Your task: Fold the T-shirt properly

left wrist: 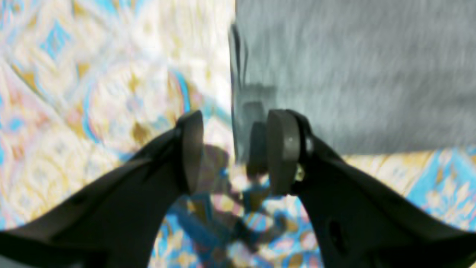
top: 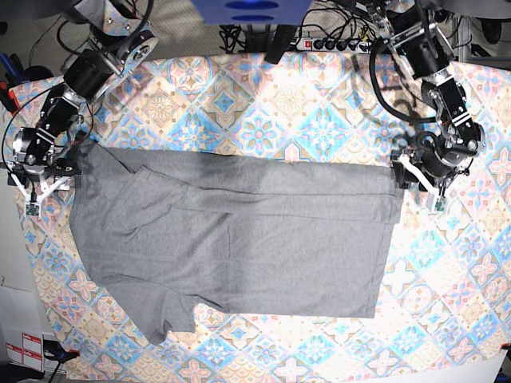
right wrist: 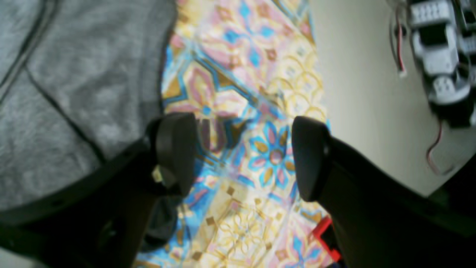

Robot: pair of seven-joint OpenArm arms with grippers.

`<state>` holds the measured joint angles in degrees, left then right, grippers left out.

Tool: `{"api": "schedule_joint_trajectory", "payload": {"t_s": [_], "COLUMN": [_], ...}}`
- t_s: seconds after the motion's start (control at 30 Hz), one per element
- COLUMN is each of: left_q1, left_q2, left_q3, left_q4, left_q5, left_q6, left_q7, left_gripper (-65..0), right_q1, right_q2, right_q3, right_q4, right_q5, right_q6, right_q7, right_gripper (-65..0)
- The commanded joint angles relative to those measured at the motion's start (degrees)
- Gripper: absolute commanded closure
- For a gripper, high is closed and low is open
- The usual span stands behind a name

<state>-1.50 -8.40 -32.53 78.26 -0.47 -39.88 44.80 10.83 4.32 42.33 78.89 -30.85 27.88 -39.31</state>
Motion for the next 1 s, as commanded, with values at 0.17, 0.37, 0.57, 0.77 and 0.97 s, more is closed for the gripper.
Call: {"api": "schedule_joint_trajectory", "payload": {"t_s": [0.17,0.37,0.57,0.77,0.97], "left_q1": [2.24,2.24,2.24,-0.04,-4.35], "left_q2": [-0.96,-0.96,-0.96,-1.93,-2.45], "left_q3": [-0.13,-0.21,-0.21,-0.21,-0.13], "left_q4": [1.52,1.52,1.52,1.52,1.17], "left_q5": [-0.80,-0.45,-0.45,-0.98,-0.80], "left_q6": [-0.12,-0.12,-0.12,-0.12,-0.12], "left_q7": [-0.44,-0.44,-0.36,2.63,6.41], "left_gripper": [-28.0,-28.0,-28.0,-28.0,-30.4], "right_q1": [0.64,0.73,0.55,1.08,4.33], "right_q2": [0.65,0.83,0.91,0.91,2.41], "right_q3": [0.79,3.96,3.96,6.77,7.74], "right_q4": [0.98,0.01,-5.53,-6.50,-13.27], "right_q5": [3.91,9.88,10.24,10.32,10.15], "right_q6": [11.02,12.12,12.12,12.12,12.12], "right_q7": [-4.60,-11.46,-11.28,-12.69,-13.66], "right_gripper": [-40.1,-40.1,-40.1,-40.1,-40.1]}}
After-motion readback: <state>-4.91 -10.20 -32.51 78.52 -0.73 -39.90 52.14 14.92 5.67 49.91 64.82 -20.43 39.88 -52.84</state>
